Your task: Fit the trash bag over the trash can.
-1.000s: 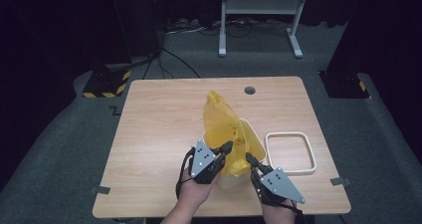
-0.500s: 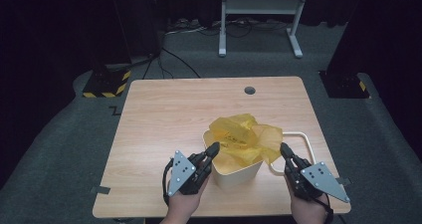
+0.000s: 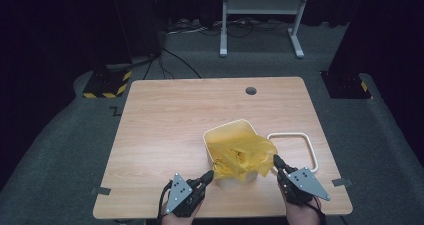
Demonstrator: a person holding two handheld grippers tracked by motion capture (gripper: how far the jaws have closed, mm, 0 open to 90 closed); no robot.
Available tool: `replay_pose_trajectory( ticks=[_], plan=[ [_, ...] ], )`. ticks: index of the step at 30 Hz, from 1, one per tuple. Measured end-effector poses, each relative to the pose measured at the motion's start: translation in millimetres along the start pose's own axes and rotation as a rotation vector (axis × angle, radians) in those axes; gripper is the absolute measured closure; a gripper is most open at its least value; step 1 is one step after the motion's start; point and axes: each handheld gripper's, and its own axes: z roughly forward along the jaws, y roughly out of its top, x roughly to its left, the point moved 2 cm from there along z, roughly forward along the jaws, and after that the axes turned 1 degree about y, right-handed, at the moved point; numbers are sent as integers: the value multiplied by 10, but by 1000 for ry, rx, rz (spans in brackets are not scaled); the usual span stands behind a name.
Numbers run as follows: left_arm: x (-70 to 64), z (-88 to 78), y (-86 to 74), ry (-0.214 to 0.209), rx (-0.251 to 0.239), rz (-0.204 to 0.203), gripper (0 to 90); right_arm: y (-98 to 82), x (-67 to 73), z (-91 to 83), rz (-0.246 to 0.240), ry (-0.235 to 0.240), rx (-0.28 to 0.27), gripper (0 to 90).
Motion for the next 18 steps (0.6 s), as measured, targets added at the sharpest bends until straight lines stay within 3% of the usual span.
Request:
replay_pose_trajectory(
  ticks=[7, 13, 16, 18],
  plan=[
    [-62, 136, -39, -15, 22, 11, 900, -72, -120, 157, 6, -39, 49, 885],
    [-65, 153, -63, -8, 17, 9, 899, 91, -157, -27, 42, -43, -19, 728],
    [-69, 150, -65, -4, 17, 13, 898, 215, -108, -114, 28, -41, -59, 729],
    [-66, 148, -68, -4, 12, 11, 895, 291, -36, -123, 17, -13, -73, 741]
  ],
)
